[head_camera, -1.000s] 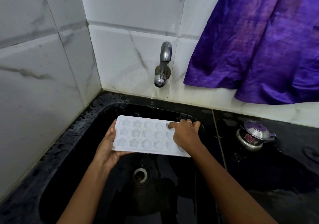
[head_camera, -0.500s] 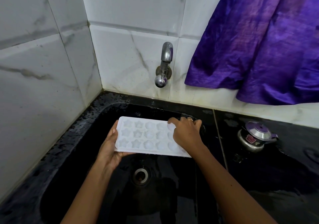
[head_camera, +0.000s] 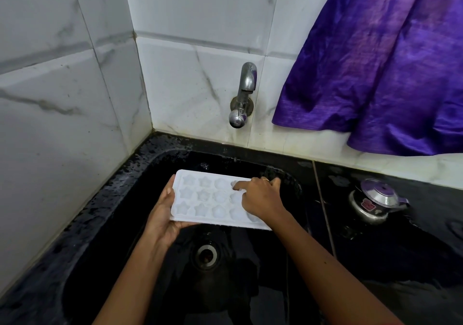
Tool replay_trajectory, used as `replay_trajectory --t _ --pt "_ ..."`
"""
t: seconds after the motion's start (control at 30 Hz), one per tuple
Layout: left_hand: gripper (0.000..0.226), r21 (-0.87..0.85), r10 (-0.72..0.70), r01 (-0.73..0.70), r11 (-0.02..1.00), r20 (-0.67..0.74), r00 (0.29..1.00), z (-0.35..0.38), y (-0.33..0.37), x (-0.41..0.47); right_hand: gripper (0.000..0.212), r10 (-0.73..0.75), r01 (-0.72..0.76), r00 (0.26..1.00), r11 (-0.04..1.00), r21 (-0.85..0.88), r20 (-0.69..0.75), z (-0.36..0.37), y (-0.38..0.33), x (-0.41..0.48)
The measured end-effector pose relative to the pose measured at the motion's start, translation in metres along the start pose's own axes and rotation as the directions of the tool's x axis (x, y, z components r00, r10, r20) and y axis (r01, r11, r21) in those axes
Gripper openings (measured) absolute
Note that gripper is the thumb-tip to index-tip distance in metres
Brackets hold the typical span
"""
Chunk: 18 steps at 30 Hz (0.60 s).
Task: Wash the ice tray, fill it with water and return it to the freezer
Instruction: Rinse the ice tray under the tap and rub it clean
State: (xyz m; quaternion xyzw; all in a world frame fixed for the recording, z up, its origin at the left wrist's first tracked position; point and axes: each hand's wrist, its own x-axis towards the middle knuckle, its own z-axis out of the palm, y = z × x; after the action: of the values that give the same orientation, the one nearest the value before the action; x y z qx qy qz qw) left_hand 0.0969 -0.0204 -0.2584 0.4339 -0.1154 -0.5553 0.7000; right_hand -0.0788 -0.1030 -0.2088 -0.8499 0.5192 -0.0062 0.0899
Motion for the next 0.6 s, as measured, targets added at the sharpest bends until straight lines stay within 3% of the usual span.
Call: replay_trajectory --t 0.2,0.43,0.6 --pt "0.038 0.0 0.002 -0.002 1.0 0.029 1.0 -0.0002 -0.002 0.0005 0.048 0.028 -0.03 0.998 0.999 -0.034 -0.059 0.0004 0.0029 0.0004" --pt "0.039 0.028 0.005 -0.006 1.0 0.03 1.0 -0.0023 -0.002 0.0012 0.049 0.027 -0.026 0.999 1.0 -0.009 0.019 0.0031 -0.0011 0.0025" --pt "0.039 0.036 0.012 -0.014 0.999 0.039 0.999 -0.0032 -0.0046 0.0012 0.051 0.044 -0.043 0.999 0.999 0.014 -0.008 -0.0012 0.0016 -0.0013"
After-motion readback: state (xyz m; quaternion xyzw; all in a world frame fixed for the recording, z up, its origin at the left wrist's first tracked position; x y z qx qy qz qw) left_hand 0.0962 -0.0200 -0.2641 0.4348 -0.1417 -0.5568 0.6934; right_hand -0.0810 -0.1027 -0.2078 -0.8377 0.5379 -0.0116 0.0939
